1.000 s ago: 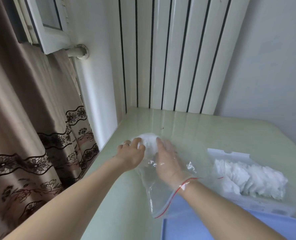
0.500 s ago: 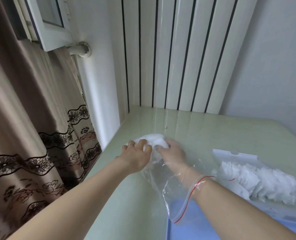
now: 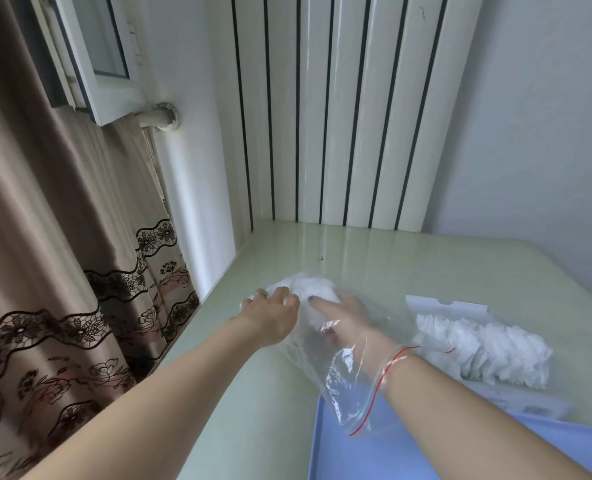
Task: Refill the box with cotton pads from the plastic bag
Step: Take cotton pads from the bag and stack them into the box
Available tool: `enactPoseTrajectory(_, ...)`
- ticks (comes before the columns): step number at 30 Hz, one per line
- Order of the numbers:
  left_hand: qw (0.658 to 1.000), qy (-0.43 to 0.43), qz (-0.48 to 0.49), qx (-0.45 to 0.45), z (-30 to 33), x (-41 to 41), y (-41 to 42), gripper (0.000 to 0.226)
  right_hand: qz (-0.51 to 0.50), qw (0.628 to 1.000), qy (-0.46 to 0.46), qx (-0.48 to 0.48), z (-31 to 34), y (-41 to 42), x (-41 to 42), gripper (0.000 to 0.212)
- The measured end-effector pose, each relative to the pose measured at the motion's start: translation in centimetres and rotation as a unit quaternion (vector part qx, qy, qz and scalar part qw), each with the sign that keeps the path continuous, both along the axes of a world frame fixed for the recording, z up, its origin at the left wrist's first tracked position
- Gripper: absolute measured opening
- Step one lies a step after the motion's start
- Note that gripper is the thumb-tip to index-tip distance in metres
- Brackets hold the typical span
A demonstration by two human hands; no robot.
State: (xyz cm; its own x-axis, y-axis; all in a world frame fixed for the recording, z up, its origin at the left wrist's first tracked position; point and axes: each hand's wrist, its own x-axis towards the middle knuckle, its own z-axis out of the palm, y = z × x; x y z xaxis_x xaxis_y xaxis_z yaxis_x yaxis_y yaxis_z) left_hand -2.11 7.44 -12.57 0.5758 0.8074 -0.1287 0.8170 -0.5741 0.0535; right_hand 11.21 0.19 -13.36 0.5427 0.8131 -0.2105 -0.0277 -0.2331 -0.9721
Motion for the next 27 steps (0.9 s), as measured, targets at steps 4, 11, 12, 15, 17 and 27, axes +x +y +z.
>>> enactPoseTrajectory(4,1.0,0.002,0.004,-0.019,-0.3,-0.3,0.0,0.051,-0.041,0.999,0.003,-0.014,-0.3,-0.2,0.2,0.016)
enactPoseTrajectory(11,0.998,0.003,0.019,-0.052,1.4,-0.7,-0.4,0.034,0.058,0.994,0.09,-0.034,1.5,-8.1,-0.3,0.016)
enactPoseTrajectory(12,0.999,0.011,0.013,-0.048,1.5,-0.6,-0.4,0.034,0.09,0.993,0.052,-0.056,2.1,-9.8,-0.1,0.017)
enactPoseTrajectory(15,0.999,0.005,0.023,-0.047,2.0,-0.3,-0.1,0.042,0.155,0.985,0.006,-0.081,4.2,-13.8,1.1,0.019)
enactPoseTrajectory(17,0.998,-0.029,0.039,-0.051,3.1,0.1,-1.0,0.042,0.171,0.982,0.0,-0.086,5.6,-16.1,2.4,0.021)
enactPoseTrajectory(27,0.92,-0.31,-0.091,-0.22,10.3,4.0,-13.0,0.05,0.138,0.98,-0.11,-0.09,9.5,-24.3,7.8,0.009)
